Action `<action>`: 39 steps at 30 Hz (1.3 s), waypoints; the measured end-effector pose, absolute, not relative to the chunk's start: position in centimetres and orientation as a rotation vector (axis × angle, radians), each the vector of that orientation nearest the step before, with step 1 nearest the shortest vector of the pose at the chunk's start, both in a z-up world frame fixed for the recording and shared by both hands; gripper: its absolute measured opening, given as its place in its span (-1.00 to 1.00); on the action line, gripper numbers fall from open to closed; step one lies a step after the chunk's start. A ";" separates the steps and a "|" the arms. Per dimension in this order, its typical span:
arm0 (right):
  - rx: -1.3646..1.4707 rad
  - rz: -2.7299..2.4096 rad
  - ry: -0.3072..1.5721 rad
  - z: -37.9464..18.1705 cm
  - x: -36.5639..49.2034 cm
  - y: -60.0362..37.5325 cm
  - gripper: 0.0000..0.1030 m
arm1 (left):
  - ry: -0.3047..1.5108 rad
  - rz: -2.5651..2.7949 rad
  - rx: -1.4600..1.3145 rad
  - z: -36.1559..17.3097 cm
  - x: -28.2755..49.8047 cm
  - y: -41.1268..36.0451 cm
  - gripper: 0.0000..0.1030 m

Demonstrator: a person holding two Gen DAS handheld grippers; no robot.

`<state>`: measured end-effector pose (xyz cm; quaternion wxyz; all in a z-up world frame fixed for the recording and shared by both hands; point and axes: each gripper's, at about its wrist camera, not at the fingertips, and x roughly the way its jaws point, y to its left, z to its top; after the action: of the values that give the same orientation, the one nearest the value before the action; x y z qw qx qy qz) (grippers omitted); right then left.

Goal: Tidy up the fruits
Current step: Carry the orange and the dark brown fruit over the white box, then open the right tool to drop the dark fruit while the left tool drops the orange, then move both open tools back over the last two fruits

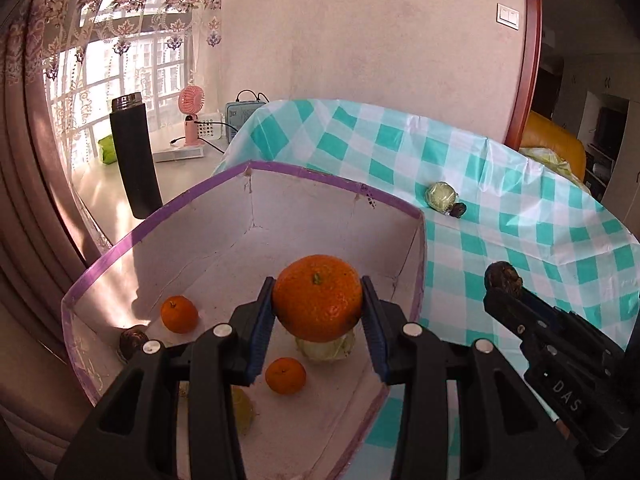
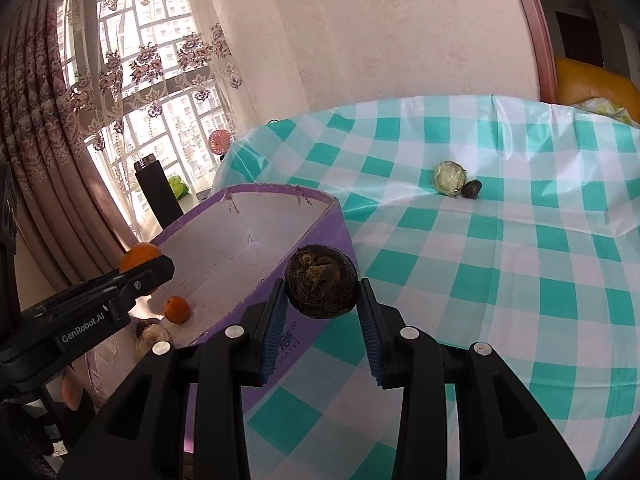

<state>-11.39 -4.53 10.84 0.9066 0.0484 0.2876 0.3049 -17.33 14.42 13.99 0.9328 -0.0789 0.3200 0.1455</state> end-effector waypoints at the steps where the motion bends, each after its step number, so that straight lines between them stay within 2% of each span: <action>1: 0.086 0.644 0.584 11.3 -11.3 -3.8 -0.29 | 0.688 0.307 -0.156 13.6 -17.3 15.1 -0.20; 5: 0.016 0.712 0.580 13.0 -10.6 -0.1 -0.29 | 0.808 0.315 -0.161 11.7 -17.3 17.5 -0.20; 10: -0.167 0.762 0.618 13.3 -9.9 6.1 -0.29 | 0.868 0.375 -0.167 9.9 -17.8 20.0 -0.20; 21: -0.408 0.720 0.822 8.1 -6.5 13.7 -0.29 | 0.959 0.368 -0.208 7.9 -17.6 22.0 -0.20; 27: -0.443 0.730 0.844 7.2 -6.5 14.2 -0.26 | 0.957 0.367 -0.208 7.8 -17.5 21.8 -0.18; 32: -0.427 0.737 0.832 7.3 -6.6 14.0 -0.21 | 0.952 0.356 -0.219 7.9 -17.6 21.8 0.00; 34: -0.421 0.741 0.827 7.4 -6.6 13.9 -0.16 | 0.944 0.344 -0.227 8.1 -17.6 21.7 0.31; 36: -0.419 0.741 0.822 7.4 -6.6 13.8 -0.15 | 0.929 0.343 -0.222 8.4 -17.7 21.6 0.48; 39: -0.407 0.741 0.809 7.5 -6.6 13.7 -0.15 | 0.926 0.352 -0.213 8.3 -17.7 21.4 0.48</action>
<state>-6.64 13.66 7.48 0.8335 -0.1921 0.3819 0.3499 -17.67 21.42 8.35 0.8745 -0.1022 0.4433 0.1684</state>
